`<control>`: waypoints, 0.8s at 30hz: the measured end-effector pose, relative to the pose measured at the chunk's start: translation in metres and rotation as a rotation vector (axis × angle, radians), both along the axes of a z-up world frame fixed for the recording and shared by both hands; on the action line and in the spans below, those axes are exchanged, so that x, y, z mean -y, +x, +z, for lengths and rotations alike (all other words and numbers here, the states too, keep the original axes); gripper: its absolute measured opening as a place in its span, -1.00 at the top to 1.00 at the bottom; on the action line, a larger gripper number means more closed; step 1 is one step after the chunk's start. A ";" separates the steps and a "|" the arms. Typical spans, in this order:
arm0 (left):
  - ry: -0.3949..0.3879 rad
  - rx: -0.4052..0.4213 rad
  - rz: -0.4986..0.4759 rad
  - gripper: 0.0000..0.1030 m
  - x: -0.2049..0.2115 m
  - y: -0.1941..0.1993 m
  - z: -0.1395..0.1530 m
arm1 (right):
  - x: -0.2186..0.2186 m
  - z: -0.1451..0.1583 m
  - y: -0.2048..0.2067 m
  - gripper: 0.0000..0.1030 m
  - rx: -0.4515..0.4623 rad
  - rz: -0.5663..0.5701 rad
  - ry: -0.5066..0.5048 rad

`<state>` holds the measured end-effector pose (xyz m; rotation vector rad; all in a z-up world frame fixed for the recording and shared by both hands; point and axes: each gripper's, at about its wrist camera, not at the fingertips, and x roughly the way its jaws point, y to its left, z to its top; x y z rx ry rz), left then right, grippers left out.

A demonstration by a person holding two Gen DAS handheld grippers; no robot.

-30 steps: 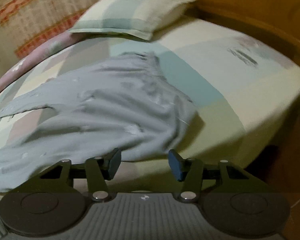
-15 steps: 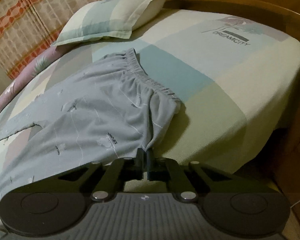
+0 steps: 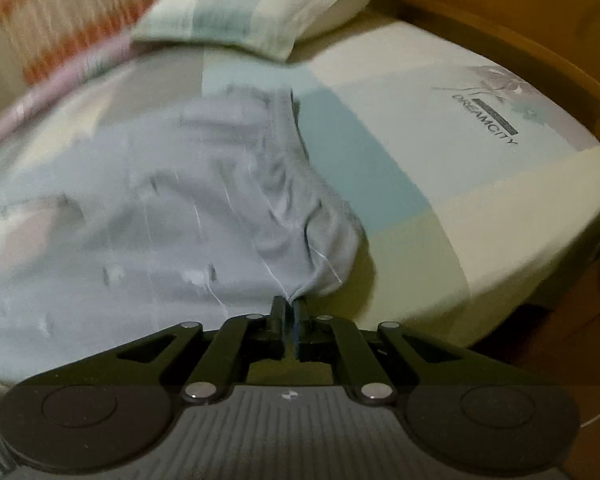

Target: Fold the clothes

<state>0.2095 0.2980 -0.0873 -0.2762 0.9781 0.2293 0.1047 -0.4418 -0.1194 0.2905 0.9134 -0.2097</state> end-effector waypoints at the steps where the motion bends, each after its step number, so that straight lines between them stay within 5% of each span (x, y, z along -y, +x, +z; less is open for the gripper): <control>1: -0.008 0.001 0.006 0.91 -0.003 -0.002 -0.001 | -0.004 0.001 0.000 0.82 -0.011 0.008 -0.035; 8: -0.034 0.006 0.050 0.91 -0.021 -0.007 -0.006 | -0.022 0.060 0.012 0.65 0.116 0.023 -0.171; 13: -0.016 -0.003 0.009 0.90 -0.012 -0.002 -0.009 | -0.090 0.075 0.090 0.24 0.147 0.293 -0.158; 15: -0.015 -0.003 -0.006 0.83 -0.010 -0.003 -0.007 | -0.122 0.063 0.130 0.24 0.104 0.395 -0.164; 19: -0.024 0.002 -0.035 0.34 -0.007 -0.008 -0.003 | -0.177 0.027 0.198 0.24 -0.010 0.549 -0.218; 23: -0.022 0.011 -0.087 0.19 0.004 -0.012 0.001 | -0.199 0.010 0.228 0.26 -0.053 0.601 -0.290; 24: -0.016 0.014 -0.099 0.18 0.007 -0.012 0.002 | -0.202 0.007 0.233 0.71 -0.057 0.607 -0.306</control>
